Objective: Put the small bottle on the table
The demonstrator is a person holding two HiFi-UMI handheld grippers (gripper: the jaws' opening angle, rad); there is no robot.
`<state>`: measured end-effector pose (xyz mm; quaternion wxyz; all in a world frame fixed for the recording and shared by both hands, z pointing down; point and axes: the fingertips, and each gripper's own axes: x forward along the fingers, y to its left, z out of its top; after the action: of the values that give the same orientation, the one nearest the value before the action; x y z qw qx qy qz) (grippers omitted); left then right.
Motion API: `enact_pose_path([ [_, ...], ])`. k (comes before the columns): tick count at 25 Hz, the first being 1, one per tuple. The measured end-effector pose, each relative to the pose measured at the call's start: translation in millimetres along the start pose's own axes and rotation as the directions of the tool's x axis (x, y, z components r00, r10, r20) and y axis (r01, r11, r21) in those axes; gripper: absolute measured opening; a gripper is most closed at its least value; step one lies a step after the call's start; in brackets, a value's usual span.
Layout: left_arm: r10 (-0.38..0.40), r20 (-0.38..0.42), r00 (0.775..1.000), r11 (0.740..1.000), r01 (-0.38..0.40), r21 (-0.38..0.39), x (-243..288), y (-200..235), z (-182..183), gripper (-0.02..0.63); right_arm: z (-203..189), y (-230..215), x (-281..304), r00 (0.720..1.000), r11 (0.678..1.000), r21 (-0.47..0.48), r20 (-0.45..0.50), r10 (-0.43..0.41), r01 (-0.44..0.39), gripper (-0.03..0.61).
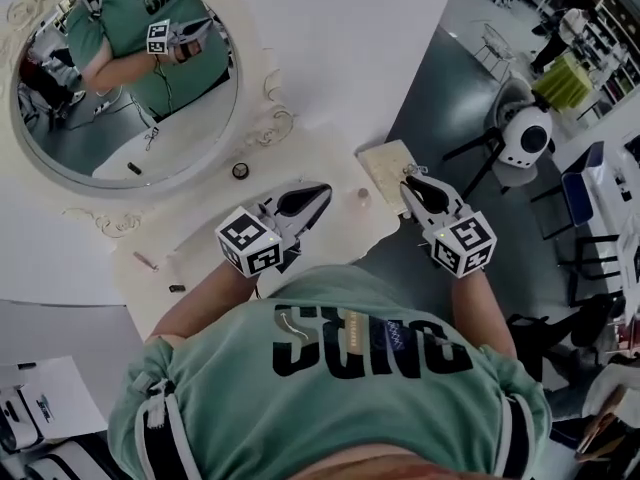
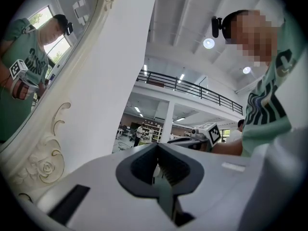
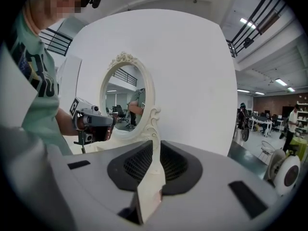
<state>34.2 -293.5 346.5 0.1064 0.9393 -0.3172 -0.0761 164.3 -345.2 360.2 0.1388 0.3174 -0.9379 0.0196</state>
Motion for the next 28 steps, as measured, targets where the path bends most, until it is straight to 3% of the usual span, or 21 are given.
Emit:
enact_pose_path([
  [4,0.002,-0.004,1.0,1.0,-0.002,0.008,-3,-2,6,0.008,1,-6,-18,1.0,0.999,0.028,0.009,-0.024,0.024,-0.005],
  [13,0.01,-0.002,1.0,1.0,-0.01,-0.001,2,2,9,0.008,0,-8,-24,1.0,0.996,0.083,0.028,0.015,-0.018,-0.005],
  [28,0.013,-0.012,1.0,1.0,-0.013,-0.011,4,4,5,0.008,-5,-9,-25,1.0,0.998,0.057,0.027,0.017,-0.018,-0.006],
])
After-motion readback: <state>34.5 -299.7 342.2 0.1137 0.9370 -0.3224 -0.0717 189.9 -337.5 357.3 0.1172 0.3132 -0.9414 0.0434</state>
